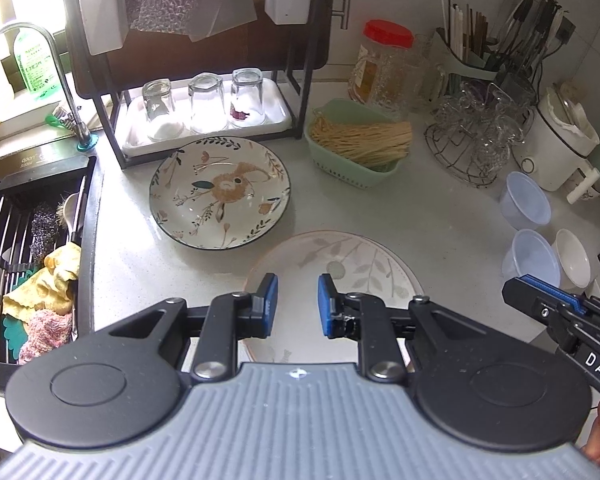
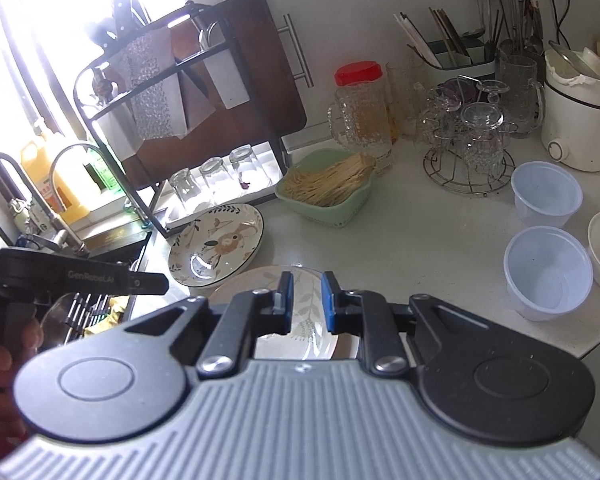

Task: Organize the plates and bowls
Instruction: 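Lower the leaf-pattern plate onto the rose plate and open both grippers, then move both grippers to the rim of the bird-pattern plate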

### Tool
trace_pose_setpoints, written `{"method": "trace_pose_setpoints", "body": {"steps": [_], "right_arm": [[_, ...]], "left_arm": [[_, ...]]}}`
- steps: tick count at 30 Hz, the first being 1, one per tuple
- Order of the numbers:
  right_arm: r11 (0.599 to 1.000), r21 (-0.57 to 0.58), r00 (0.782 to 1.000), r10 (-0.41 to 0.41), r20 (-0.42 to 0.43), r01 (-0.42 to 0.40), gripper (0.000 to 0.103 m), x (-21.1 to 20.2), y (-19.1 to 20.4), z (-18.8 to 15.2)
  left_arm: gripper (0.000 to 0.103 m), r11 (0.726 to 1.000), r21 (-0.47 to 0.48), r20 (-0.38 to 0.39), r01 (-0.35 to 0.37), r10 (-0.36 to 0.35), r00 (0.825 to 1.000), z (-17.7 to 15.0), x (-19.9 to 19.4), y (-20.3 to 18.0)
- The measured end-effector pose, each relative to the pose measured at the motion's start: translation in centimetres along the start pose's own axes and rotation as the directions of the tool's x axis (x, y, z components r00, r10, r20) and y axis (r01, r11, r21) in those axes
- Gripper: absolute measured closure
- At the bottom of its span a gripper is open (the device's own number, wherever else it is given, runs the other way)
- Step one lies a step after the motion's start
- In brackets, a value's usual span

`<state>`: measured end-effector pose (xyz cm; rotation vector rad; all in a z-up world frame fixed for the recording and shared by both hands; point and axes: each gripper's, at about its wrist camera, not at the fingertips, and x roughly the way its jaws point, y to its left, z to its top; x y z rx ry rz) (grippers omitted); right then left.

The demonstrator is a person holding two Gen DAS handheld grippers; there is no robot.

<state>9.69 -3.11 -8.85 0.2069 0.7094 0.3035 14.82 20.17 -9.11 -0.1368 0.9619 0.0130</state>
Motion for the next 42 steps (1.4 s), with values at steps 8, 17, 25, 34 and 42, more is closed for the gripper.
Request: {"method": "trace_pose_setpoints", "body": {"steps": [8,17,25,34,42], "right_arm": [[0.997,-0.054,0.999,-0.048,0.008,0.049,0.084,1.1,1.6,0.7],[0.997,-0.075,1.0,-0.018,0.005,0.018,0.084,3.0,3.4,2.5],[0.989,-0.105,0.994,-0.106,0.005,0.106,0.052,5.1,4.9,3.1],[0.987,-0.027,0.987,-0.156,-0.033,0.156,0.014,7.7,5.5,3.2],[0.988,0.024,0.985,-0.148,-0.089,0.151,0.014,10.3,6.6,3.5]], "left_arm": [[0.079,1.0,-0.005,-0.01,0.013,-0.013,1.0,1.4,1.0,2.0],[0.073,1.0,0.022,0.048,-0.004,0.003,0.999,3.3,1.3,4.3],[0.035,1.0,-0.01,0.055,-0.001,0.002,0.998,4.6,3.3,7.6],[0.027,0.999,-0.053,0.039,0.008,-0.006,0.999,6.2,6.5,12.1],[0.027,0.998,-0.046,0.014,0.038,-0.037,0.999,6.9,9.9,14.4]]}}
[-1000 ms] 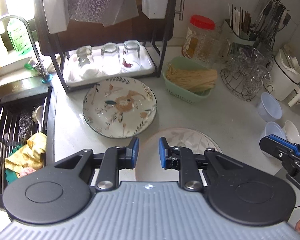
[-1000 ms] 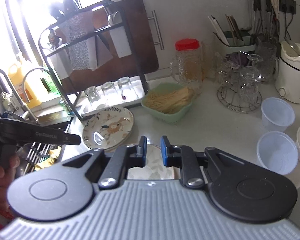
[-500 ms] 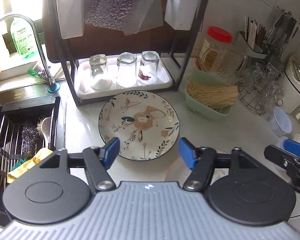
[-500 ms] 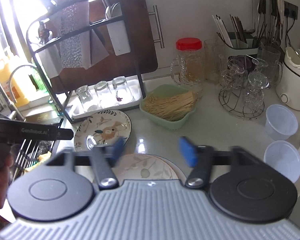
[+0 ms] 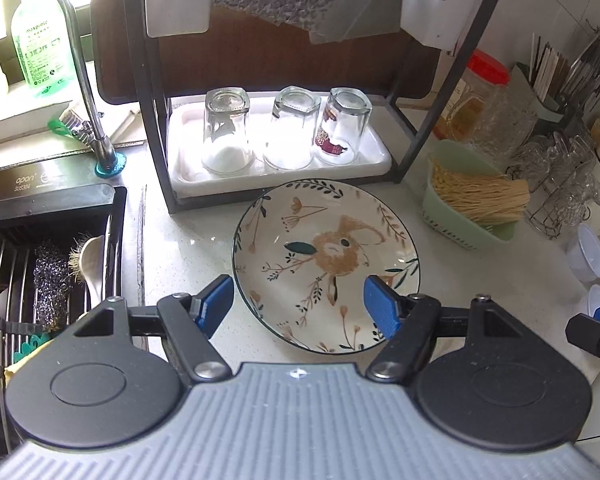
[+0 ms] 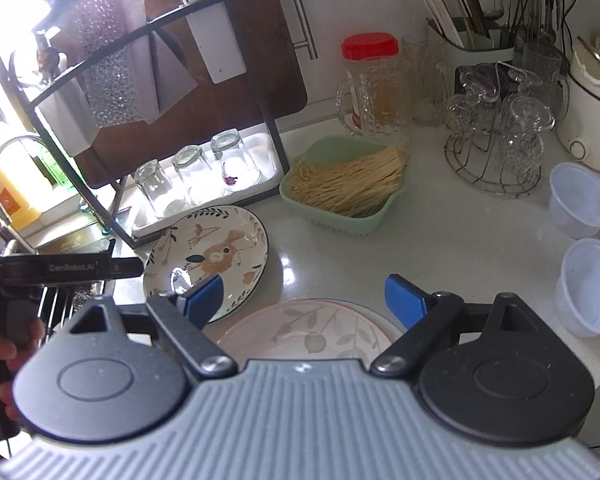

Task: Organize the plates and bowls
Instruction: 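Move both grippers to the rim of the bird-pattern plate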

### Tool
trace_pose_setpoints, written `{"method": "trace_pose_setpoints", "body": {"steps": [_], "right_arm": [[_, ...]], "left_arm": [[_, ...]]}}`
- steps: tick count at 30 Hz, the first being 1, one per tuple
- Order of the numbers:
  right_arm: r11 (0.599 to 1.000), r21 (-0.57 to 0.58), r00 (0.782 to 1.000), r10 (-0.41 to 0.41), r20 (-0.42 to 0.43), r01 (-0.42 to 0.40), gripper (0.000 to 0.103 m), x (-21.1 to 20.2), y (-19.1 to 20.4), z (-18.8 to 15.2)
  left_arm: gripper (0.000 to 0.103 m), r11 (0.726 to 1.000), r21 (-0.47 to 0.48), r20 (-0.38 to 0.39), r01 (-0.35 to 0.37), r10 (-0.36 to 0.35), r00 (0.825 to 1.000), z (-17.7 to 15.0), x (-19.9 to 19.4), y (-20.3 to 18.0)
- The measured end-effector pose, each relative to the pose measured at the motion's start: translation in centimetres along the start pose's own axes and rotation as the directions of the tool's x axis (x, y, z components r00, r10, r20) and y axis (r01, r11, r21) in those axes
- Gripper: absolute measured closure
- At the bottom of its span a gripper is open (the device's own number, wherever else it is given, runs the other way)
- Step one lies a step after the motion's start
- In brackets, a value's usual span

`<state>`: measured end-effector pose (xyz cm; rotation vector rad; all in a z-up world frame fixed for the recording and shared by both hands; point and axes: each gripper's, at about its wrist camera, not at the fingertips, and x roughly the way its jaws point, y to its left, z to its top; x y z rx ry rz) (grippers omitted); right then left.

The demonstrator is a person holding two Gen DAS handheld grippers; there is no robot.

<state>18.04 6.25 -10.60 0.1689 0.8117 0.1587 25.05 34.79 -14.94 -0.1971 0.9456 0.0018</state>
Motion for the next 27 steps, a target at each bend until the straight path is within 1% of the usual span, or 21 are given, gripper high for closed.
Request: {"method": "trace_pose_setpoints", "body": {"steps": [3,6,7,9,12,14,16,18,19,23,24,26,27], "right_arm": [[1.0,0.02,0.999,0.009,-0.034,-0.008,0.014,1.3,0.3,0.4],[1.0,0.028,0.998,0.007,-0.062,-0.006,0.018,2.7,0.5,0.9],[1.0,0.029,0.998,-0.001,-0.069,0.003,0.02,3.1,0.5,1.0],[0.999,0.031,0.997,-0.014,-0.079,0.016,0.02,3.7,0.5,1.2],[0.999,0.029,0.995,-0.011,-0.1,0.013,0.021,4.8,0.5,1.4],[0.999,0.034,0.993,-0.011,-0.119,0.016,0.026,5.6,0.5,1.5],[0.999,0.041,0.991,-0.01,-0.133,0.016,0.026,6.4,0.6,1.6],[0.999,0.053,0.99,0.001,-0.144,0.007,0.027,7.2,0.6,1.8],[0.998,0.06,0.989,0.008,-0.15,0.001,0.03,7.5,0.7,1.9],[0.998,0.063,0.986,0.03,-0.162,-0.02,0.031,9.0,1.2,2.4],[0.998,0.06,0.986,0.034,-0.165,-0.025,0.032,9.4,1.4,2.6],[0.998,0.056,0.983,0.039,-0.177,-0.03,0.046,10.2,1.6,2.7],[0.998,0.061,0.981,0.046,-0.186,-0.035,0.047,10.8,1.6,2.7]], "left_arm": [[0.027,1.0,-0.017,-0.013,0.02,-0.02,1.0,0.4,0.9,0.8],[0.027,0.999,-0.021,-0.017,0.031,-0.032,0.999,0.9,1.8,1.3],[0.027,0.999,-0.017,-0.02,0.033,-0.034,0.999,1.1,2.1,1.5],[0.027,1.0,-0.01,-0.015,0.029,-0.029,0.999,1.5,2.5,2.0],[0.027,0.999,-0.014,-0.02,0.03,-0.031,0.999,2.1,3.2,2.8],[0.027,0.999,-0.023,-0.025,0.034,-0.035,0.999,2.3,3.6,3.4],[0.027,0.999,-0.028,-0.04,0.042,-0.043,0.998,2.4,4.2,3.8],[0.027,0.997,-0.024,-0.063,0.073,-0.075,0.995,2.5,4.7,3.9],[0.027,0.996,-0.024,-0.07,0.083,-0.085,0.994,2.5,5.0,4.0],[0.028,0.995,-0.019,-0.102,0.098,-0.1,0.99,2.6,6.1,3.8],[0.028,0.995,-0.022,-0.107,0.102,-0.103,0.989,2.6,6.4,3.9],[0.028,0.994,-0.025,-0.118,0.103,-0.105,0.987,2.8,6.8,3.9],[0.028,0.994,-0.022,-0.128,0.109,-0.111,0.986,2.9,7.0,4.0]]}}
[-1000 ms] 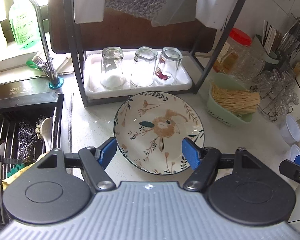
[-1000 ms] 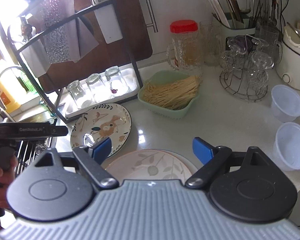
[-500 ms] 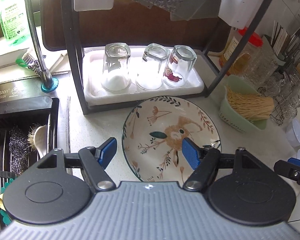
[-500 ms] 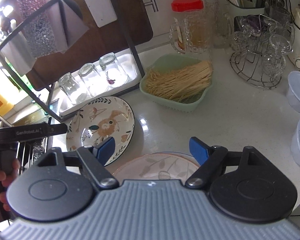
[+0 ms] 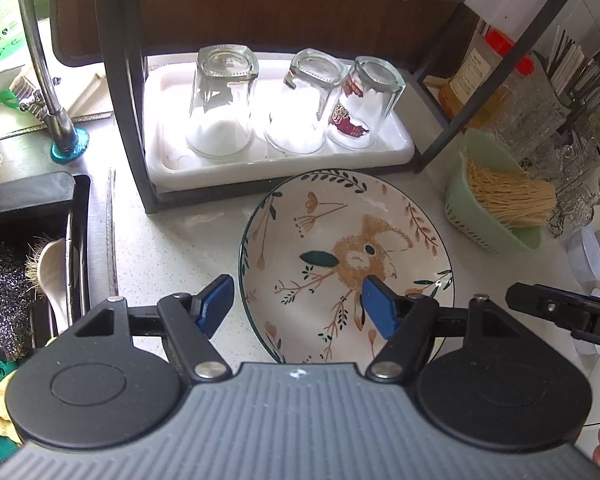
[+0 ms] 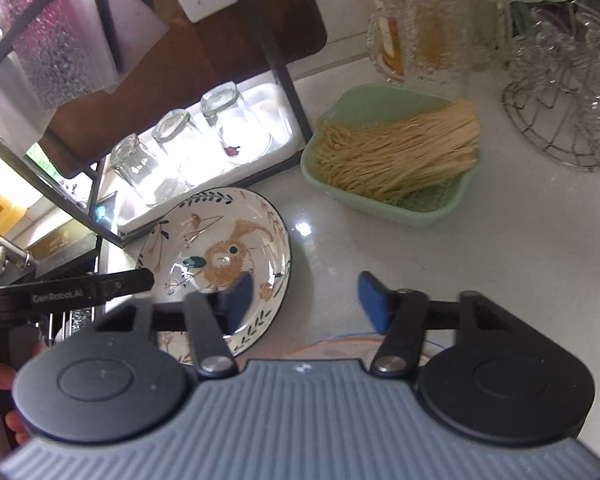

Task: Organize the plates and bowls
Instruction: 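Move both grippers to the rim of the bird-pattern plate, then close both grippers on the bird-pattern plate rim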

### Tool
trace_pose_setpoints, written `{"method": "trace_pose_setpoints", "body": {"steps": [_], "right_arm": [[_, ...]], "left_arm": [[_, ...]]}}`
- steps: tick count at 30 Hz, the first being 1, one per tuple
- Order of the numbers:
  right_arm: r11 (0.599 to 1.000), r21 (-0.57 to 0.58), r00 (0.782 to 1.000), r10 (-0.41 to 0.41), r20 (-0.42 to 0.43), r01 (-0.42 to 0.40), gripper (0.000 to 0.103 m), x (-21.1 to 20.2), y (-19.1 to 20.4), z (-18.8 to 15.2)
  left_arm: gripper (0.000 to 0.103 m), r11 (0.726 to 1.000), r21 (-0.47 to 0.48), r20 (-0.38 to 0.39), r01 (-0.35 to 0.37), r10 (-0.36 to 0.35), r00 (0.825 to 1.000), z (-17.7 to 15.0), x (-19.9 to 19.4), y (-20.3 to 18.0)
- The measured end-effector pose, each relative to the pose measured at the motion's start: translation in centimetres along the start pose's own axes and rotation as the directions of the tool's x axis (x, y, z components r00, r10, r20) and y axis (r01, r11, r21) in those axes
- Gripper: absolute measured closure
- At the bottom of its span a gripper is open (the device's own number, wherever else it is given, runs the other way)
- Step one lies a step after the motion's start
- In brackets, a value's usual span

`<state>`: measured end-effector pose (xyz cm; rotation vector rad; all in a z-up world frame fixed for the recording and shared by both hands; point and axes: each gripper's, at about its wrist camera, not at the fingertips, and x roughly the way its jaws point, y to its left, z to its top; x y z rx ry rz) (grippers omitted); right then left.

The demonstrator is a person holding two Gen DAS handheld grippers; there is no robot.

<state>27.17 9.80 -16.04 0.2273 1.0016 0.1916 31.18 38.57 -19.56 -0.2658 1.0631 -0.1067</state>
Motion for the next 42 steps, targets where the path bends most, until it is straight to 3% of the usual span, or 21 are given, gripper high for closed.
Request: {"method": "trace_pose_setpoints", "body": {"steps": [3,6,12,17,24,30,33,36,42], "right_arm": [[0.999,0.032,1.0,0.013,-0.027,-0.012,0.056,1.2,-0.3,0.2],[0.998,0.064,0.999,0.012,-0.052,-0.008,0.062,2.4,-0.5,0.3],[0.997,0.069,0.997,0.037,-0.068,-0.032,0.065,4.0,-0.1,0.7],[0.996,0.077,0.994,0.051,-0.095,-0.044,0.08,5.6,0.5,0.9],[0.99,0.139,0.993,0.048,-0.108,-0.033,0.088,7.2,-0.1,1.1],[0.985,0.165,0.99,0.077,-0.114,-0.058,0.09,8.2,-0.6,0.9],[0.978,0.196,0.986,0.092,-0.138,-0.064,0.09,8.0,-1.1,1.1],[0.958,0.264,0.981,0.148,-0.127,-0.111,0.09,7.0,-2.3,1.0],[0.959,0.239,0.981,0.176,-0.084,-0.152,0.09,4.2,-2.2,1.1]], "left_arm": [[0.03,0.999,0.032,-0.022,0.014,-0.013,1.0,0.3,0.4,-0.1],[0.039,0.998,0.058,-0.035,-0.004,0.006,0.999,0.4,0.8,-0.1],[0.05,0.999,0.027,-0.036,-0.02,0.021,0.999,0.9,1.5,1.5],[0.063,1.0,-0.013,-0.082,0.015,-0.016,0.997,1.2,3.0,2.5],[0.075,0.999,-0.015,-0.099,0.031,-0.032,0.995,1.6,4.2,2.9],[0.076,0.998,-0.033,-0.128,0.054,-0.058,0.99,1.8,5.2,3.7],[0.076,0.99,-0.073,-0.159,0.122,-0.132,0.978,2.1,5.5,4.3],[0.076,0.979,-0.109,-0.163,0.17,-0.186,0.969,2.3,4.8,4.9],[0.076,0.975,-0.099,-0.155,0.197,-0.211,0.965,2.0,2.3,3.9]]}}
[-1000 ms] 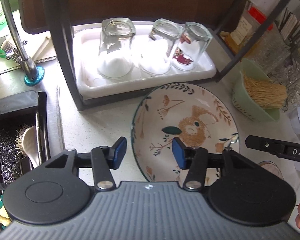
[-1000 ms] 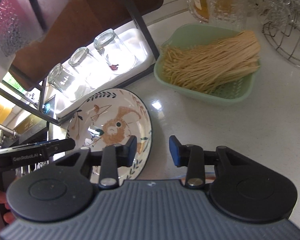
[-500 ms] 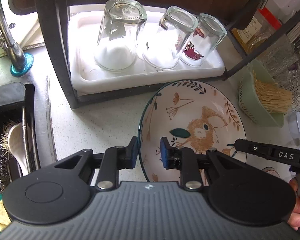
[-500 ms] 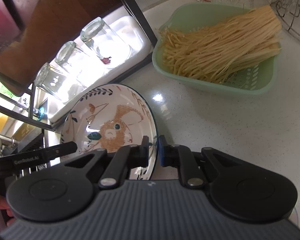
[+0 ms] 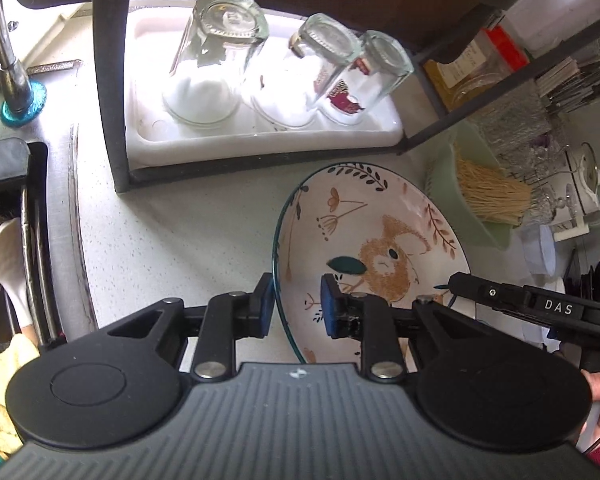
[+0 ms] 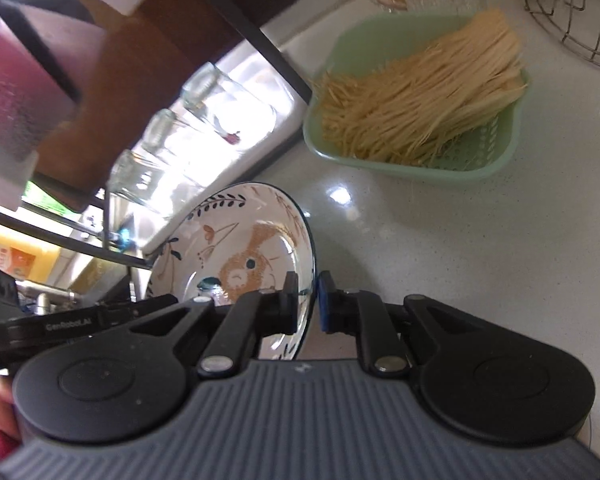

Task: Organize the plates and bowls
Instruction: 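Close both grippers on the bird-pattern plate rim, then lift the bird-pattern plate with both grippers toward the stacked plates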

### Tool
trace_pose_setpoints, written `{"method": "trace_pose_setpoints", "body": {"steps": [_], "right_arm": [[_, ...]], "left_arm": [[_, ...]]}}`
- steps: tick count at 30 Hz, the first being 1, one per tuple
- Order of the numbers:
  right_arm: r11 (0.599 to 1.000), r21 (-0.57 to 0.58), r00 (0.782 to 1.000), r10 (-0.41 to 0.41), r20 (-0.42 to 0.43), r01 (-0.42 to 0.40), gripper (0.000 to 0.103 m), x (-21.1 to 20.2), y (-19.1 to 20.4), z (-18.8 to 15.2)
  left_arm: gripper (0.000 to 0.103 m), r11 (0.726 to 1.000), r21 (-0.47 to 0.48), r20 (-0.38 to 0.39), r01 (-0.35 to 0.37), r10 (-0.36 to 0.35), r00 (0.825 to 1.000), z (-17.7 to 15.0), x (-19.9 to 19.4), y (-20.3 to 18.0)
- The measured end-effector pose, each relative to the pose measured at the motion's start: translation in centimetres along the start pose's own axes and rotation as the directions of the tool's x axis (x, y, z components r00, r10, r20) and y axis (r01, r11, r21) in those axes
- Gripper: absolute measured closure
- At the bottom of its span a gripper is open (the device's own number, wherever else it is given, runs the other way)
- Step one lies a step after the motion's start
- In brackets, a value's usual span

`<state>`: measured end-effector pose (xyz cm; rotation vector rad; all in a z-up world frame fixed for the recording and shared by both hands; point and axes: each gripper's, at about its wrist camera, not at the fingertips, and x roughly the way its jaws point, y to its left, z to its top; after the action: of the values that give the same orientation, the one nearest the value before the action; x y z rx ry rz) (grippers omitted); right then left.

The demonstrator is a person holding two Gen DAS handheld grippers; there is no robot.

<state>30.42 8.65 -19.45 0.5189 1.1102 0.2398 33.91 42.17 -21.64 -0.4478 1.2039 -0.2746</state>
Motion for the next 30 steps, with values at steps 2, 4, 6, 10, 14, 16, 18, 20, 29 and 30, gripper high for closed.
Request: {"method": "trace_pose_setpoints", "body": {"steps": [2,4,6,10,14,16,18,20,29,30], "right_arm": [[1.0,-0.001,1.0,0.011,0.016,-0.011,0.09,-1.0,0.0,-0.1],[1.0,0.005,0.999,0.025,0.032,-0.025,0.09,-2.0,-0.2,-0.2],[0.999,0.007,0.998,0.032,0.045,-0.032,0.09,-3.2,-0.5,-0.5],[0.999,0.011,0.997,0.036,0.064,-0.037,0.09,-5.3,-1.1,-1.3],[0.999,0.033,0.995,0.038,0.087,-0.041,0.09,-7.5,-2.3,-2.4],[0.998,0.046,0.994,0.04,0.099,-0.044,0.09,-8.6,-2.9,-3.0],[0.997,0.06,0.993,0.034,0.11,-0.04,0.09,-9.7,-3.6,-3.7],[0.997,0.074,0.993,0.023,0.113,-0.032,0.09,-10.3,-4.2,-4.4],[0.994,0.11,0.996,-0.003,0.092,-0.007,0.09,-12.1,-7.0,-7.9],[0.994,0.108,0.996,-0.002,0.088,-0.007,0.09,-12.2,-7.1,-8.2]], "left_arm": [[0.076,1.0,-0.004,0.006,0.016,-0.016,1.0,-0.2,-0.8,-0.5],[0.076,1.0,0.009,0.019,0.026,-0.027,0.999,-0.4,-1.6,-1.3],[0.076,0.999,0.031,0.03,0.031,-0.032,0.999,-0.6,-2.2,-2.2],[0.076,0.997,0.07,0.053,0.041,-0.045,0.998,-0.9,-3.2,-4.4],[0.076,0.993,0.096,0.058,0.067,-0.072,0.996,-1.5,-4.0,-6.6],[0.076,0.991,0.111,0.054,0.071,-0.077,0.996,-2.0,-4.2,-7.6],[0.076,0.989,0.122,0.049,0.08,-0.087,0.995,-2.7,-4.3,-8.5],[0.076,0.988,0.131,0.04,0.085,-0.091,0.995,-3.6,-4.5,-9.3],[0.076,0.982,0.169,-0.009,0.08,-0.079,0.997,-6.4,-3.8,-12.0],[0.076,0.982,0.171,-0.01,0.08,-0.079,0.997,-6.7,-3.8,-12.2]]}}
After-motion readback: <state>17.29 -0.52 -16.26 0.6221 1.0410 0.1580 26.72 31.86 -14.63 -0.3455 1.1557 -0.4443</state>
